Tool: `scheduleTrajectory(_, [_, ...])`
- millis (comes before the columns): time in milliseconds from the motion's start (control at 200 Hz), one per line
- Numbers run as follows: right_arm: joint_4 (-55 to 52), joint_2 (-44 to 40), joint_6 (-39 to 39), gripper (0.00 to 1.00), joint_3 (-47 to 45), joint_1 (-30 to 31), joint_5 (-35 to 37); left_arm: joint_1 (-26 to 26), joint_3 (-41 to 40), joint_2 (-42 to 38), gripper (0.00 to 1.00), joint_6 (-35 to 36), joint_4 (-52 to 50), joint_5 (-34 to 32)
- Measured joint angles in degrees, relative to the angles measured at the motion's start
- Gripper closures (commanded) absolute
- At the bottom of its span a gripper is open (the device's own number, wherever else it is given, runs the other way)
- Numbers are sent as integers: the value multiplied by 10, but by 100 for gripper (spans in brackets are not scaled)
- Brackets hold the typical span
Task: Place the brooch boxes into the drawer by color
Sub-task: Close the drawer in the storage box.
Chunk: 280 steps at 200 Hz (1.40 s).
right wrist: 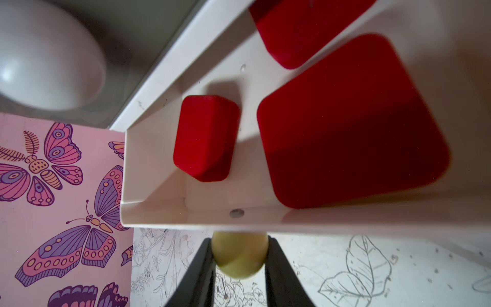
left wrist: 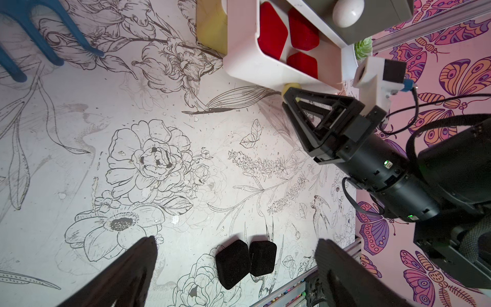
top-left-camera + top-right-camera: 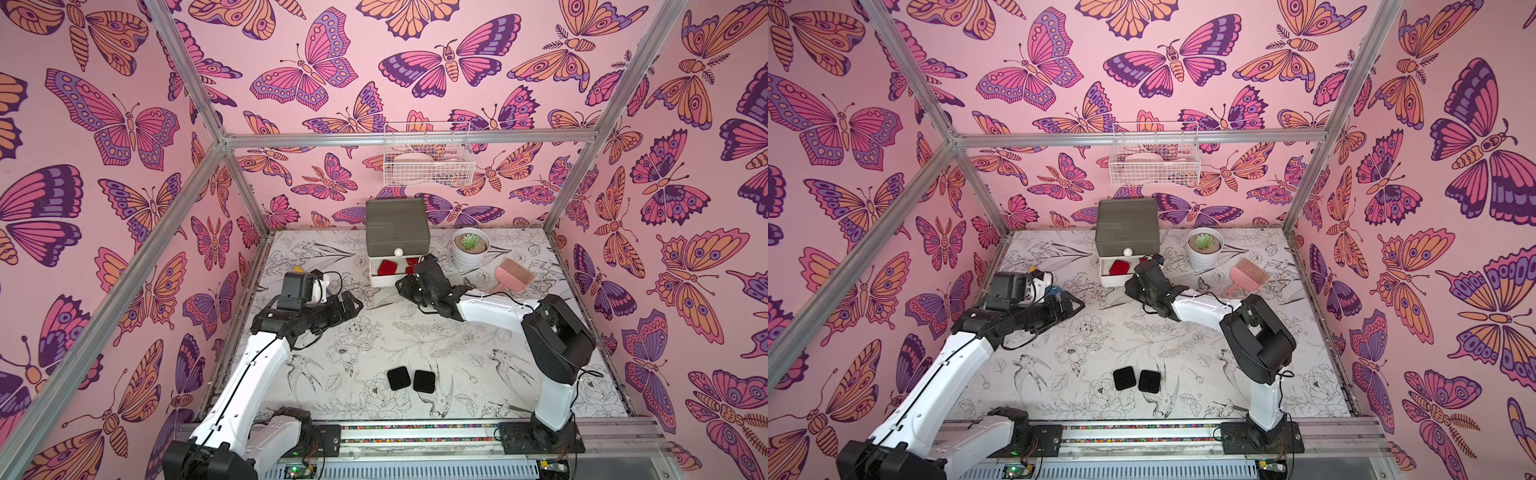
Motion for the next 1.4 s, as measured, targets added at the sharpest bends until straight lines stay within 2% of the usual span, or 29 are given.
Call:
scheduleTrajectory(220, [43,39,7,58,29,-18,-4,0,0,2,0,3,-3,0])
scheduleTrajectory(300, [55,47,11,47,32,-25,-5,0,-1,2,0,5,-4,0])
scheduleTrajectory(461, [61,50,19,34,32,-31,-8,0,-2,4,0,5,-6,0])
scheduleTrajectory(626, [75,27,25,33,-9,-34,-14,0,-2,9,0,5,-6,-1])
scheduleTrajectory(656, [78,14,26,38,-24,-35,-16,0,-2,9,0,5,-6,-1])
scheduleTrajectory(706, [76,-11,23,60,-50,-35,-15,0,-2,9,0,5,-6,-1])
scheduleTrajectory(736, [77,-26,24,69,-64,-37,-15,0,-2,9,0,5,-6,-1])
scheduleTrajectory(771, [77,-44,24,75,-82,-40,-16,0,-2,9,0,5,-6,-1])
scheduleTrajectory(826, [78,-69,28,77,-107,-47,-15,0,-2,9,0,5,-6,-1])
scheduleTrajectory(947, [82,-100,28,100,-139,-71,-17,0,-2,10,0,5,-6,-1])
scheduleTrajectory(1167, [84,-96,34,100,-141,-97,-23,0,-2,12,0,5,-6,-1])
scheduleTrajectory(1402, [98,-38,41,100,-84,-106,-37,0,-2,12,0,4,-6,-1])
